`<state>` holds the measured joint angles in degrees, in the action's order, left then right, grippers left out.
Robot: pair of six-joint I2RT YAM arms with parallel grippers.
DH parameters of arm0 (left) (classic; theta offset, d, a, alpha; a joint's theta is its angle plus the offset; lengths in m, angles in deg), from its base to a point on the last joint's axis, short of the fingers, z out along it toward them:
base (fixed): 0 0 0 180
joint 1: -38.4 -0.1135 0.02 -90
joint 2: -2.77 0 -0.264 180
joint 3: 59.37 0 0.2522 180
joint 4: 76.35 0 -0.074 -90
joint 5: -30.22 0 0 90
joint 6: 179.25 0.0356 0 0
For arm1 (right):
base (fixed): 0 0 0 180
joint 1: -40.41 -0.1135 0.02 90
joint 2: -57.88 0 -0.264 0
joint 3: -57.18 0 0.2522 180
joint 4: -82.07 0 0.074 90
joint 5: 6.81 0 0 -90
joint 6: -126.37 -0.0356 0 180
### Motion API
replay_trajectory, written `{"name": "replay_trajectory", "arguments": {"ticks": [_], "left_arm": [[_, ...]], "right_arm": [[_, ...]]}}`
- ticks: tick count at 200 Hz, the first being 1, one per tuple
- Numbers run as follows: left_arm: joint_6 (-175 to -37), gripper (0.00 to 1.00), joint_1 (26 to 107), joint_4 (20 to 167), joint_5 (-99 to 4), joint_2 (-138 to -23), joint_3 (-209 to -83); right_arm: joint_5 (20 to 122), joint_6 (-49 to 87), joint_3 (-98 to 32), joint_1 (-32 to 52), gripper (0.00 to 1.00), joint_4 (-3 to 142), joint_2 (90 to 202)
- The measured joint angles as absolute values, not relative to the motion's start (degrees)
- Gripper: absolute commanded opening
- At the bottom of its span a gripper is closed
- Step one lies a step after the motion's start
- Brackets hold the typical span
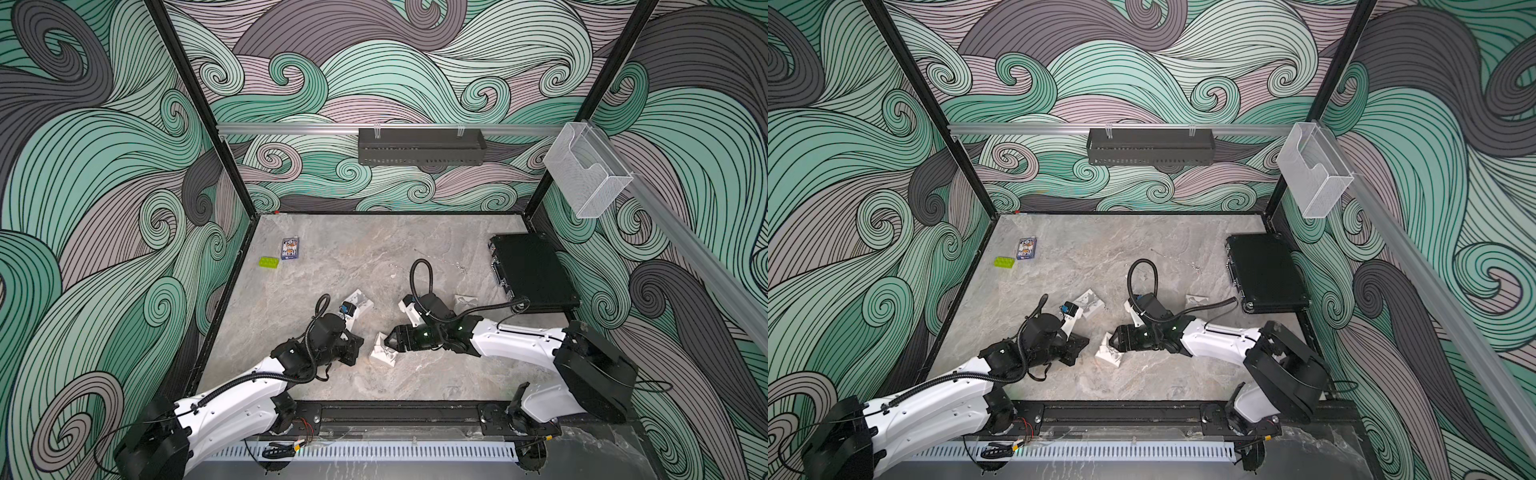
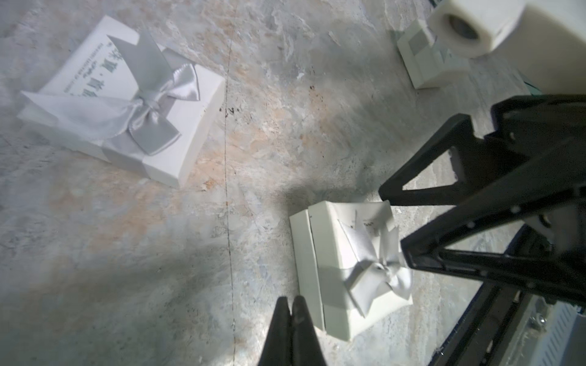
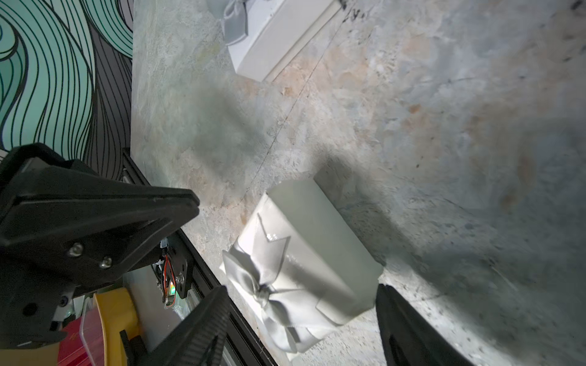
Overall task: Take the necklace out of the lift-off lid jewelry box
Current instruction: Adjust the jewelry box at the center of the board.
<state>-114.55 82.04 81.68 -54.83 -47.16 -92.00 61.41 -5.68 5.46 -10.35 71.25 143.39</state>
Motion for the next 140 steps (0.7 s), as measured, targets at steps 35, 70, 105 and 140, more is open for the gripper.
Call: {"name": "replay_trajectory", "arguments": {"ticks": [35, 70, 105, 140], "left_arm": [[-115.54, 0.00, 82.02, 81.72, -53.96, -46.53, -90.93], [-116.94, 0.00, 82.02, 81.85, -53.93, -49.34, -90.21], [-117.83, 0.00, 82.02, 83.51, -52.16, -56.14, -90.23], [-118.93, 0.00, 82.04, 86.99, -49.69, -60.54, -90.25]], "right_arm": [[61.50, -5.30, 5.11, -10.35, 0.76, 69.39, 143.81], [62.20, -5.28, 5.11, -10.37, 0.76, 66.40, 139.98], [62.09, -6.33, 5.68, -11.58, 0.76, 66.42, 137.84], [61.65, -7.49, 6.29, -12.91, 0.75, 66.92, 139.39]]}}
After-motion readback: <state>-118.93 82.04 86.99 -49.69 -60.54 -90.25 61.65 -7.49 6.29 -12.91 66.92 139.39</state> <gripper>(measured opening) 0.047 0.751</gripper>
